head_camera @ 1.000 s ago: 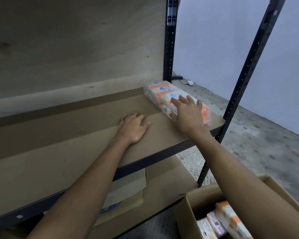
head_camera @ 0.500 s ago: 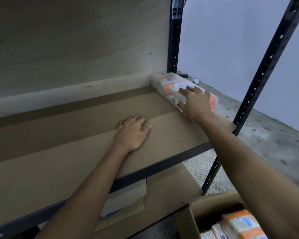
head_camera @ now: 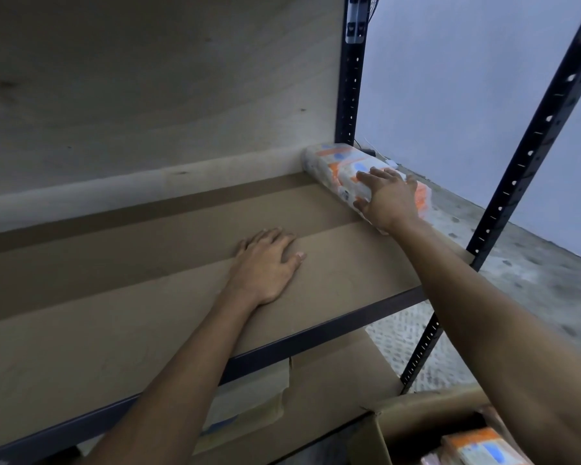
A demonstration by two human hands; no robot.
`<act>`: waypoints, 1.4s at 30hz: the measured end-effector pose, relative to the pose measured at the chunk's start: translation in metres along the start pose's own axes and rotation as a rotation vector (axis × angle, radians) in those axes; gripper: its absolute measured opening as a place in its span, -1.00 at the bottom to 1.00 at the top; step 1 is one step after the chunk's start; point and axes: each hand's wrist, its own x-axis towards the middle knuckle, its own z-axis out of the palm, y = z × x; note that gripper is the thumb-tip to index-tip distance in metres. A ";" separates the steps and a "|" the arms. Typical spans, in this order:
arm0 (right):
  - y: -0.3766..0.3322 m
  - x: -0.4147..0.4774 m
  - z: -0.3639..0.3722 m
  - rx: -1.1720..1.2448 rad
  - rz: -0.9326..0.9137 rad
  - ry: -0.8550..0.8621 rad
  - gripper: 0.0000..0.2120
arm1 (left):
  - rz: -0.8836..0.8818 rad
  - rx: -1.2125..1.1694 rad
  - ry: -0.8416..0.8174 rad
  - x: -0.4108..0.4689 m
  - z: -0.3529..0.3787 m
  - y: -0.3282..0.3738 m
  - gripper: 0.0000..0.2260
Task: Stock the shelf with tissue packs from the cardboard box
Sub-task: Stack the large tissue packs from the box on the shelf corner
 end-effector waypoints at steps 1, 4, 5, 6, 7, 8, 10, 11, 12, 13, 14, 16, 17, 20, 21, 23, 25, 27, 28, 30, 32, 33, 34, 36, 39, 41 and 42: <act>0.000 0.000 0.000 0.000 0.000 0.000 -0.51 | -0.001 0.002 0.000 0.000 0.000 0.000 -0.55; 0.001 -0.002 0.000 0.009 -0.011 0.000 -0.50 | -0.005 0.002 0.001 0.000 0.000 0.000 -0.54; 0.002 -0.003 0.000 0.017 -0.016 0.000 -0.49 | -0.006 0.003 0.003 0.000 0.001 0.000 -0.54; 0.002 -0.004 -0.001 0.024 -0.024 0.002 -0.49 | -0.007 0.003 0.005 0.000 0.000 0.000 -0.54; 0.002 -0.005 -0.002 0.029 -0.029 0.002 -0.48 | -0.009 0.002 0.003 0.000 0.000 0.000 -0.54; 0.003 -0.006 -0.003 0.035 -0.033 0.001 -0.47 | -0.011 0.000 -0.001 0.000 -0.001 0.000 -0.54; 0.003 -0.008 -0.004 0.051 -0.036 0.001 -0.44 | -0.011 -0.001 -0.001 0.000 -0.001 0.001 -0.54; 0.004 -0.009 -0.005 0.060 -0.039 0.002 -0.43 | -0.010 0.000 0.003 0.000 -0.001 0.002 -0.55; 0.004 -0.010 -0.006 0.066 -0.043 0.005 -0.43 | -0.008 -0.001 0.007 0.000 -0.001 0.002 -0.55; 0.004 -0.011 -0.007 0.064 -0.048 0.008 -0.44 | -0.008 -0.003 0.008 0.000 -0.001 0.002 -0.55; 0.004 -0.013 -0.009 0.053 -0.054 0.009 -0.45 | -0.009 -0.005 0.007 0.000 -0.001 0.001 -0.55; 0.005 -0.016 -0.011 0.017 -0.058 0.005 -0.46 | -0.007 -0.002 0.004 -0.001 -0.002 0.001 -0.54; 0.005 -0.017 -0.012 0.001 -0.056 0.001 -0.46 | -0.006 -0.001 0.003 -0.001 -0.002 0.001 -0.54; 0.005 -0.024 -0.016 -0.015 -0.057 -0.005 -0.46 | -0.004 -0.003 0.002 -0.001 -0.003 0.001 -0.54; 0.004 -0.026 -0.017 -0.021 -0.059 -0.003 -0.46 | -0.005 -0.005 0.002 -0.001 -0.003 0.001 -0.54; 0.004 -0.031 -0.020 -0.033 -0.056 -0.007 -0.47 | -0.006 -0.008 0.004 -0.001 -0.003 0.002 -0.55; 0.003 -0.038 -0.024 -0.031 -0.047 -0.021 -0.46 | -0.005 -0.011 0.000 -0.002 -0.004 0.003 -0.55; 0.003 -0.047 -0.028 -0.029 -0.038 -0.034 -0.46 | 0.000 -0.011 -0.008 -0.003 -0.005 0.004 -0.54; 0.002 -0.053 -0.031 -0.028 -0.031 -0.041 -0.45 | 0.005 -0.011 -0.012 -0.004 -0.006 0.005 -0.54; 0.002 -0.065 -0.036 0.002 -0.012 -0.065 -0.43 | 0.016 -0.027 -0.025 -0.007 -0.008 0.007 -0.54; 0.001 -0.080 -0.041 0.045 -0.003 -0.075 -0.42 | 0.023 -0.059 -0.044 -0.014 -0.011 0.009 -0.54; -0.001 -0.088 -0.045 0.070 -0.001 -0.072 -0.42 | 0.023 -0.072 -0.055 -0.019 -0.012 0.011 -0.54; -0.002 -0.096 -0.049 0.098 -0.001 -0.064 -0.44 | 0.022 -0.079 -0.065 -0.023 -0.013 0.014 -0.54; -0.006 -0.115 -0.058 0.147 -0.014 -0.060 -0.47 | 0.032 -0.094 -0.079 -0.033 -0.013 0.021 -0.55; -0.009 -0.147 -0.069 0.198 -0.016 -0.096 -0.46 | 0.098 -0.131 -0.069 -0.049 -0.012 0.038 -0.57; -0.007 -0.170 -0.074 0.226 -0.010 -0.095 -0.47 | 0.146 -0.185 -0.070 -0.058 -0.009 0.053 -0.58; -0.005 -0.183 -0.076 0.229 -0.004 -0.093 -0.49 | 0.176 -0.220 -0.072 -0.063 -0.008 0.062 -0.58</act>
